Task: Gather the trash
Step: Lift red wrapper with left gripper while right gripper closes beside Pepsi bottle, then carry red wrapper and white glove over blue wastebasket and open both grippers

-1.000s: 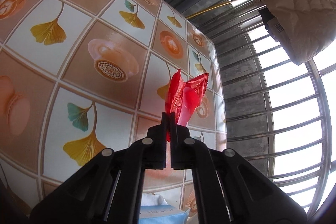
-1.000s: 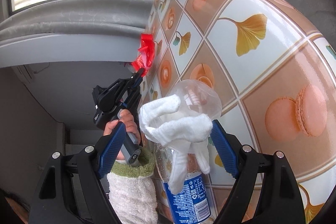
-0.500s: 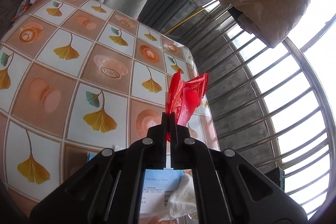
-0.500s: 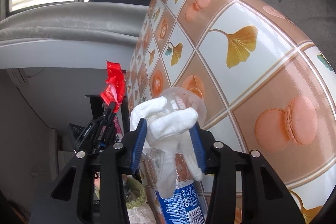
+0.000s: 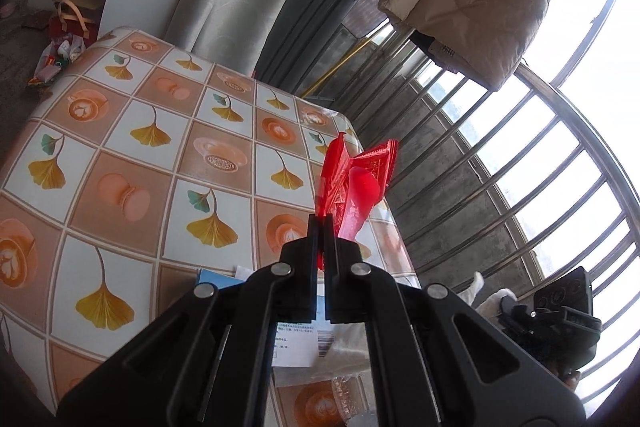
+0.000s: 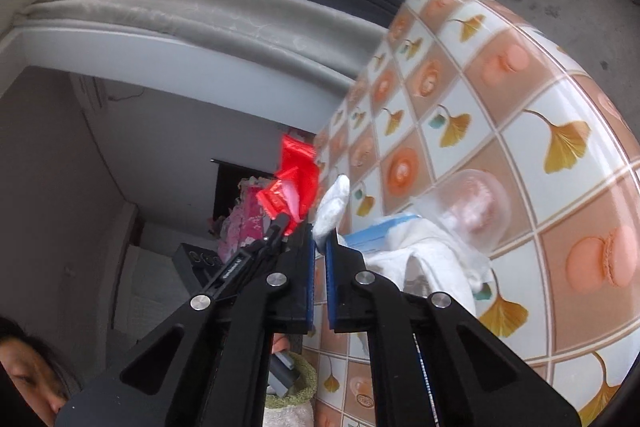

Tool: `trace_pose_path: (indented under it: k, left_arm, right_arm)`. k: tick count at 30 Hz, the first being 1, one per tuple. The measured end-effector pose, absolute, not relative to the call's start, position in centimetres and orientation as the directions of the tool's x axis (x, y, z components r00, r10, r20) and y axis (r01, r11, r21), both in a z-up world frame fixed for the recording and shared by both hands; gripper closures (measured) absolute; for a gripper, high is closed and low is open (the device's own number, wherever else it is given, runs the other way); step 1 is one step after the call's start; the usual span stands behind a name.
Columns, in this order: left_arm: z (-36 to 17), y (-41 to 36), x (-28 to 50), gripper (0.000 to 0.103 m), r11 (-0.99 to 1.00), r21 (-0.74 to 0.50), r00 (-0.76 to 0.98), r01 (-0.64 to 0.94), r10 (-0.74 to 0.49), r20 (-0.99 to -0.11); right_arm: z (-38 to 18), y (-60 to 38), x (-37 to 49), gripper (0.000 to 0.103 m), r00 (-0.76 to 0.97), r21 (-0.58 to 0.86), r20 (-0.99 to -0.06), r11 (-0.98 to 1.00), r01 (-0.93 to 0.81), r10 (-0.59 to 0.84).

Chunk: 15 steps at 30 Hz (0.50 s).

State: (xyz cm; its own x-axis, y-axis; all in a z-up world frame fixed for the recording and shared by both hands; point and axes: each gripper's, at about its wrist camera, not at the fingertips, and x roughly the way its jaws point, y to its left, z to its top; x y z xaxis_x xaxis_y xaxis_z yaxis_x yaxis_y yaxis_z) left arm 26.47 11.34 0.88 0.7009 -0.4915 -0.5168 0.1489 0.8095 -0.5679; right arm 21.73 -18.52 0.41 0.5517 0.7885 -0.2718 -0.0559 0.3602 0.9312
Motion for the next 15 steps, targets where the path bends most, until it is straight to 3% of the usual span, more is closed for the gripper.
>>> trace_pose_path:
  k: [8, 15]
  left_arm:
    - [3.4, 11.8, 23.7, 0.103, 0.808, -0.559, 0.745, 0.187, -0.487, -0.456]
    - [5.9, 10.8, 21.1, 0.103, 0.789, -0.556, 0.747, 0.261, -0.530, -0.402]
  right_arm:
    - [7.0, -18.5, 20.0, 0.098, 0.598, 0.896, -0.155, 0.367, -0.250, 0.786]
    - [10.1, -21.6, 16.5, 0.098, 0.671, 0.875, -0.093, 0.382, -0.298, 0.736]
